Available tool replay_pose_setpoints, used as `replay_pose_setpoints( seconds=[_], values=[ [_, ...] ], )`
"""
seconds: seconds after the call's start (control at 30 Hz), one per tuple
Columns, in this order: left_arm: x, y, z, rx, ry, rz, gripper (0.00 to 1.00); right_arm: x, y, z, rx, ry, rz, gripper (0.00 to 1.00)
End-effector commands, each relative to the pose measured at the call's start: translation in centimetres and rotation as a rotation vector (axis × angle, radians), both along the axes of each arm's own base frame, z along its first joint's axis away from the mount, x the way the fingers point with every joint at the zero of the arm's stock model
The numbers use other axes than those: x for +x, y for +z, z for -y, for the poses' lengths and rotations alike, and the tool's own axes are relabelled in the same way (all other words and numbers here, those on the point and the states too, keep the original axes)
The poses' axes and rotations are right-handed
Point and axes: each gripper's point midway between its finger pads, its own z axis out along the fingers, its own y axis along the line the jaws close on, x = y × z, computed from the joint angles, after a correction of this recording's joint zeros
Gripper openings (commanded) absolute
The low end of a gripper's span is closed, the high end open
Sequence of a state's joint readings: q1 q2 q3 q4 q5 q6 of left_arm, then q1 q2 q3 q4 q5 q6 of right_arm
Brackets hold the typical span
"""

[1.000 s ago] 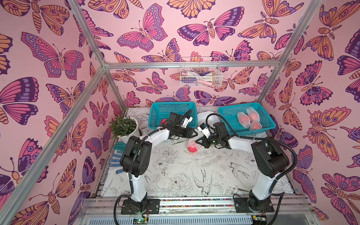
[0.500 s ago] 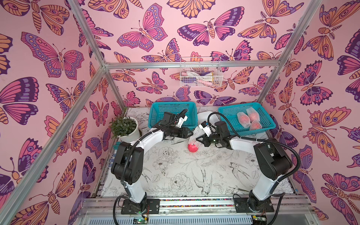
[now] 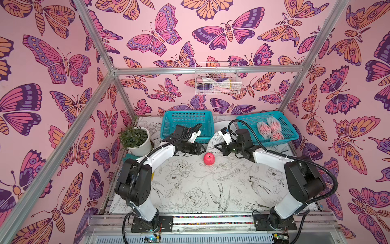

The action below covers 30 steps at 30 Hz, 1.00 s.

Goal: Remove foam nets from apples
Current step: Remove the foam net from the apple, then place the foam net into the storage box.

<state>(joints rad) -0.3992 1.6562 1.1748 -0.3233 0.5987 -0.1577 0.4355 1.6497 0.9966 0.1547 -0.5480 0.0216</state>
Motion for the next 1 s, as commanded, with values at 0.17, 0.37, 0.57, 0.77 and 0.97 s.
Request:
replay_pose_setpoints(
  seconds=[0.17, 0.37, 0.57, 0.77, 0.97],
  values=[
    [-0.2, 0.9, -0.7, 0.01, 0.008, 0.023, 0.6, 1.7, 3.6, 5.1, -0.221, -0.173, -0.038, 0.05],
    [-0.4, 0.7, -0.6, 0.007, 0.002, 0.015, 0.6, 2.0, 3.4, 10.3, -0.539, -0.29, -0.083, 0.06],
    [-0.3, 0.5, -0.5, 0.013, 0.001, 0.016, 0.6, 4.0, 2.2, 14.0, -0.817, -0.357, -0.057, 0.06],
    [0.0, 0.0, -0.6, 0.031, 0.005, 0.015, 0.6, 7.3, 1.4, 15.3, -0.99, -0.375, -0.027, 0.02],
    [0.2, -0.6, -0.6, 0.045, 0.005, 0.012, 0.6, 11.2, 0.6, 14.1, -1.006, -0.375, 0.022, 0.02]
  ],
)
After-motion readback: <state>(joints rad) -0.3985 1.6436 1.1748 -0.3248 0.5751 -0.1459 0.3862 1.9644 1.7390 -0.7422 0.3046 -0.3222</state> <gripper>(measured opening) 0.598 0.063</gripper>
